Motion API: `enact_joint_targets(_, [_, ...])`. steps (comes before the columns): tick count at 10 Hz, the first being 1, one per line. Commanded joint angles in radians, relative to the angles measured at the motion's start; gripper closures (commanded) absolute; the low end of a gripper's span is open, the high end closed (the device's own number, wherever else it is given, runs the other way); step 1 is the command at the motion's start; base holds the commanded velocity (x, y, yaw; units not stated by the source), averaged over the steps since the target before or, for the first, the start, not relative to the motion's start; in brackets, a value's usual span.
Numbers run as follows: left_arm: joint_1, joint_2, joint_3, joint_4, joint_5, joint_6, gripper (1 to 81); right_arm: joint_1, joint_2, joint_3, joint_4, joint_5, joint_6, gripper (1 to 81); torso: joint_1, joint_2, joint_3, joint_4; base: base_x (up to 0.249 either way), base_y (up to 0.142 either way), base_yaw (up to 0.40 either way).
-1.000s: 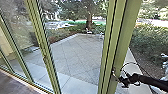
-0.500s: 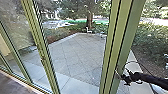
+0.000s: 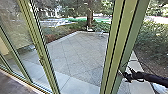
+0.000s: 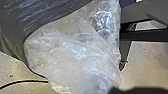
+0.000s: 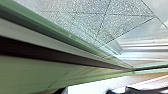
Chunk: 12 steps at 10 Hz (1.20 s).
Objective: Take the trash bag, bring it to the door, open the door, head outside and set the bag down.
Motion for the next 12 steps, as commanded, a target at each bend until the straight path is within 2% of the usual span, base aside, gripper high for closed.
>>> enact_joint_targets(1, [-0.011,0.001,0.007,-0.005,0.078,0.005,81.1,0.147,-0.029,0.225,-0.051,-0.126,-0.026,1.0,0.0,0.0,0.0,0.0,0.0,0.0,0.0])
enact_joint_targets(3, [-0.012,0.003,0.007,-0.004,0.078,0.007,81.1,0.198,-0.074,0.262,-0.067,-0.126,-0.026,1.0,0.002,0.001,-0.002,0.001,0.0,0.0,0.0])
enact_joint_targets(5, [-0.005,0.001,0.007,-0.005,0.077,0.009,81.1,0.279,-0.089,0.237,-0.184,-0.142,-0.022,1.0,0.003,0.003,-0.003,0.001,0.0,0.0,0.0])
enact_joint_targets(7, [-0.001,0.001,0.008,-0.005,0.075,0.009,81.1,0.373,-0.12,0.269,-0.244,-0.235,-0.018,1.0,0.002,0.003,-0.003,0.001,0.0,0.0,0.0])
enact_joint_targets(9, [0.005,0.003,0.008,-0.005,0.072,0.009,81.1,0.426,-0.147,0.323,-0.326,-0.256,-0.018,1.0,-0.002,0.001,-0.003,0.001,0.0,0.0,0.0])
enact_joint_targets(10, [0.007,0.003,0.007,-0.005,0.069,0.009,81.1,0.448,-0.163,0.347,-0.348,-0.287,-0.015,1.0,-0.003,0.001,-0.003,0.001,0.0,0.0,0.0])
enact_joint_targets(12, [0.007,0.004,0.007,-0.004,0.068,0.01,81.1,0.47,-0.177,0.38,-0.377,-0.304,-0.015,1.0,-0.002,0.002,-0.005,0.001,0.0,0.0,0.0])
